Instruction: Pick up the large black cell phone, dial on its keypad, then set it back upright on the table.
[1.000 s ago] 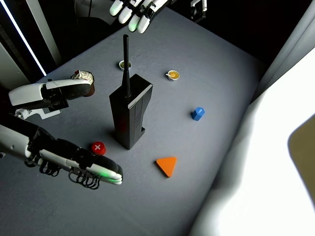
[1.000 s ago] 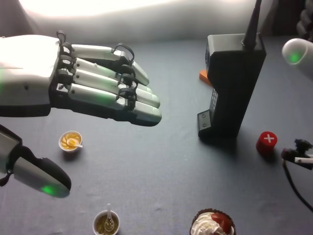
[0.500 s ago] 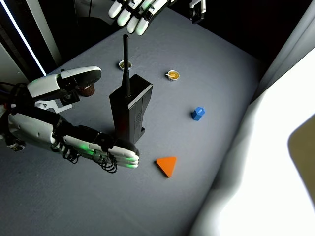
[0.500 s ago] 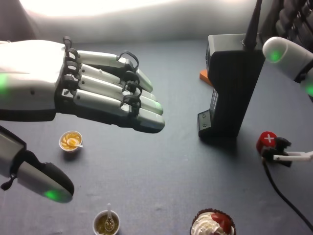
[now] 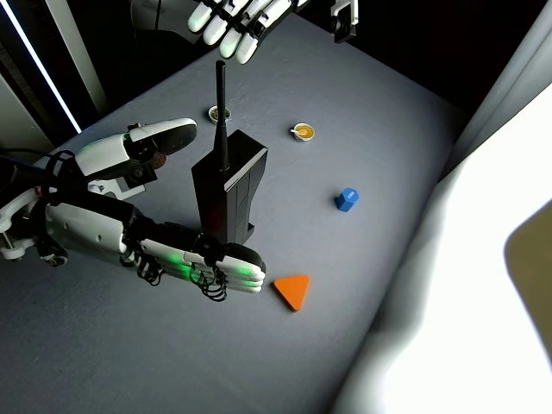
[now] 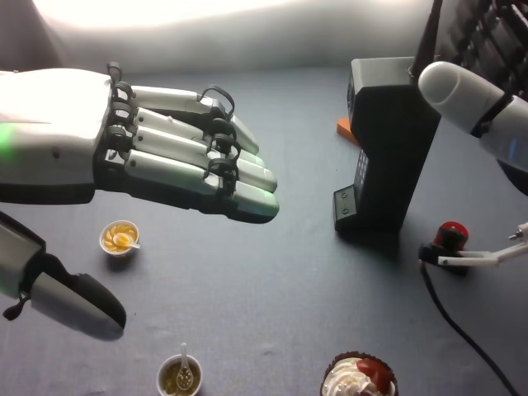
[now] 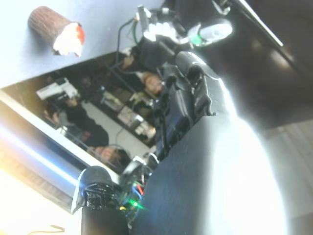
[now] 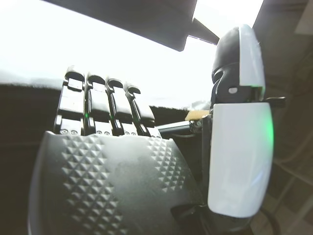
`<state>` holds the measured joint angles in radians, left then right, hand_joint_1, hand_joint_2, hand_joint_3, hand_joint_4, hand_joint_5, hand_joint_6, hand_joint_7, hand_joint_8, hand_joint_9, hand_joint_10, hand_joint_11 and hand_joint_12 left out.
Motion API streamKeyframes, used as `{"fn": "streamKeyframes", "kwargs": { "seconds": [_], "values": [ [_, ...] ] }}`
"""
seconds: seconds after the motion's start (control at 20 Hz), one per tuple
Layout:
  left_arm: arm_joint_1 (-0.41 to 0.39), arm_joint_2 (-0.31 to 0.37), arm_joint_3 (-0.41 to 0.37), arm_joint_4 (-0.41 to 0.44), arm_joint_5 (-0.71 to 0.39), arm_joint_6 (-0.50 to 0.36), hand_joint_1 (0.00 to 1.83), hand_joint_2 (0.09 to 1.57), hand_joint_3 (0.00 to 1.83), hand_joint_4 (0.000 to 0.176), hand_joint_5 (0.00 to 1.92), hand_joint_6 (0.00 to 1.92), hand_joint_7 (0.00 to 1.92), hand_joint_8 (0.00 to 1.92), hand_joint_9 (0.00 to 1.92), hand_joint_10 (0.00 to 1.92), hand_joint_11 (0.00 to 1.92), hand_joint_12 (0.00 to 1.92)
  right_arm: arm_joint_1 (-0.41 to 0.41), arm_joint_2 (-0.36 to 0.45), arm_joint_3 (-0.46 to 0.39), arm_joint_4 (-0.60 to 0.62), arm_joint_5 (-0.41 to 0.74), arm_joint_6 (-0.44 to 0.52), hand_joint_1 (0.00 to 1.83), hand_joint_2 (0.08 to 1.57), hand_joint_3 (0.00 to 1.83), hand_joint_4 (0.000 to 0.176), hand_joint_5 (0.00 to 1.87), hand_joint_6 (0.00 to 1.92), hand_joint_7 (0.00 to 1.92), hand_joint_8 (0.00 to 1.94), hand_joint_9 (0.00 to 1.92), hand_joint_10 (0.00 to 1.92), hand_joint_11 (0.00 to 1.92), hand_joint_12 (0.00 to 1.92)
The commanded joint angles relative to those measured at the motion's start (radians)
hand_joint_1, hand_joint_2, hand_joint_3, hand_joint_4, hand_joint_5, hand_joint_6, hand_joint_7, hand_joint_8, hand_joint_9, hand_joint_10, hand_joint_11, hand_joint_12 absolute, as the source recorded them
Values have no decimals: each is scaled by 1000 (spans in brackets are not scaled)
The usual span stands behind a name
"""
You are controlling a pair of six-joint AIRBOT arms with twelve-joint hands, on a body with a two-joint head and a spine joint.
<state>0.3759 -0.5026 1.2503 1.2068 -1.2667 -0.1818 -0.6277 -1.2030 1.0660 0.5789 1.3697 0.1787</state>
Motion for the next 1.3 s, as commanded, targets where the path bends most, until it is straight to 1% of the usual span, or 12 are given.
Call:
{"fn": "streamKeyframes", "kwargs": {
  "seconds": [0.0,0.25,0.35,0.4,0.5,0.55,0.65,0.75,0.9,0.95,1.1,1.25],
  "values": [
    [-28,2,-3,-95,-62,-5,220,1119,2,0,252,3,279,4,320,5,29,652,8,5,5,-51,103,3,995,918,1,0,0,0,0,0,0,0,0,0],
    [-28,1,-3,-83,-61,-21,224,1111,0,0,273,9,306,6,340,6,69,680,25,-15,5,-69,91,-1,898,947,11,0,0,0,0,0,0,0,0,0],
    [-28,-1,-3,-81,-59,-21,206,1117,1,0,246,0,288,0,326,0,46,675,31,-22,5,-70,91,-1,960,917,0,0,0,0,0,0,0,0,0,0],
    [-28,-2,-3,-79,-59,-23,214,1116,0,0,253,3,296,3,340,6,61,684,34,-25,5,-70,91,-2,866,915,0,0,0,0,0,0,0,0,0,0],
    [-28,-3,-3,-74,-58,-30,223,1112,0,0,267,8,303,5,339,5,63,689,38,-28,8,-69,91,-2,766,907,0,0,0,0,0,0,0,0,0,0],
    [-28,-3,-3,-73,-57,-31,223,1115,1,0,256,2,294,2,332,2,32,678,41,-30,11,-69,91,-2,816,888,0,0,0,0,0,0,0,0,0,0],
    [-28,-4,-3,-69,-56,-34,220,1114,0,0,261,4,295,3,334,3,37,681,44,-35,23,-63,91,-2,803,882,0,0,0,0,0,0,0,0,0,0],
    [-28,-4,-3,-67,-55,-36,217,1113,1,0,244,0,270,0,300,0,9,674,45,-40,38,-49,90,-1,889,865,0,0,0,0,0,0,0,0,0,0],
    [-28,-6,-3,-60,-52,-46,250,1104,0,0,260,7,284,7,325,11,30,684,45,-44,51,-46,84,-1,893,903,3,0,0,0,0,0,0,0,0,0],
    [-28,-6,-3,-60,-52,-46,234,1108,0,0,256,4,283,5,314,6,34,687,45,-46,52,-45,84,-1,978,897,0,0,0,0,0,0,0,0,0,0],
    [-28,-6,-3,-60,-50,-47,229,1102,0,0,245,5,295,8,331,8,44,696,45,-54,57,-41,84,-1,906,923,10,0,0,0,0,0,0,0,0,0],
    [-28,-6,-3,-59,-48,-50,230,1102,0,0,249,4,286,3,332,6,42,691,45,-64,65,-40,84,-1,942,936,12,0,0,0,0,0,0,0,0,0]
  ]
}}
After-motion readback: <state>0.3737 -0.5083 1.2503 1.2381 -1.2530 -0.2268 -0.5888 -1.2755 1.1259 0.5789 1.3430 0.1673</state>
